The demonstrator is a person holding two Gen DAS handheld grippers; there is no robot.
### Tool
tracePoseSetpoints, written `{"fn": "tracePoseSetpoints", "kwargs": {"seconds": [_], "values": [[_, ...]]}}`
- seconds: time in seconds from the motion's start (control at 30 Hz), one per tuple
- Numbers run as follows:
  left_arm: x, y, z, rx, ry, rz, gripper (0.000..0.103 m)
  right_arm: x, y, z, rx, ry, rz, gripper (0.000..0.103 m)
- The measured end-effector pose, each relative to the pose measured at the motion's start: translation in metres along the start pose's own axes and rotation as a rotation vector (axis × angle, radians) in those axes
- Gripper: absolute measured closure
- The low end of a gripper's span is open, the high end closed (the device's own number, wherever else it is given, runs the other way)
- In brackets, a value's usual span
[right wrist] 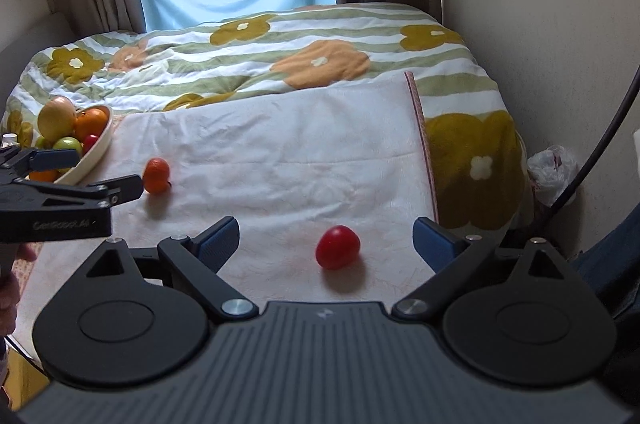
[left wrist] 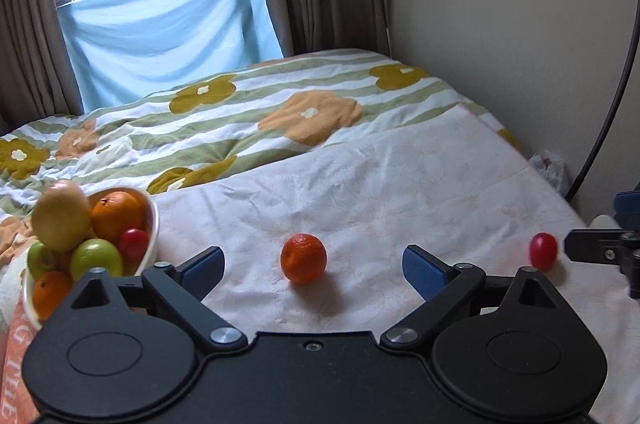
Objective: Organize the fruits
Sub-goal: 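Move the left tool to the last tangerine while the right tool approaches the last tomato, then close the left tool on the tangerine while the right tool grasps the red tomato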
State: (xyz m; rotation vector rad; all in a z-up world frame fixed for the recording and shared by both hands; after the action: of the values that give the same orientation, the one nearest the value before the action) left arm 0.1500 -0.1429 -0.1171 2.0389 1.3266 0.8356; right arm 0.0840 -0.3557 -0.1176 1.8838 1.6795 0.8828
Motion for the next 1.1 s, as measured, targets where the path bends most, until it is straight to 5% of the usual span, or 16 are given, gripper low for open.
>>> {"fn": "tracePoseSetpoints", "kwargs": {"seconds": [0.4,0.63,1.1], "values": [[0.003,-0.007,0.065,0.090,0.040,0.019,0.029,-0.006,-0.010,0.035,0.048,0.005,0.010,0.009],[0.003,-0.007,0.073,0.111,0.027,-0.005,0.062,-0.004,-0.013,0.044,0.063,-0.002,-0.006,0.018],[0.001,-0.016,0.060,0.120,0.031,-0.006,0.064,-0.006,-0.014,0.052,0.075,-0.013,0.002,0.031]]}}
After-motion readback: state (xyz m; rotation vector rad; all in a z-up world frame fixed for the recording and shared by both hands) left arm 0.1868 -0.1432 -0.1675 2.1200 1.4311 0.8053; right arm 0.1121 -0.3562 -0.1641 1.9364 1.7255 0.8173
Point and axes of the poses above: each gripper's, at about its wrist camera, not at the fingertips, and z roughly the way its jaws point, x to its left, y to its top, the point moved 4 cm from there along z, roughly the way its jaws point, and after that the axes turned 4 degrees about z, right-handed, at the moved point
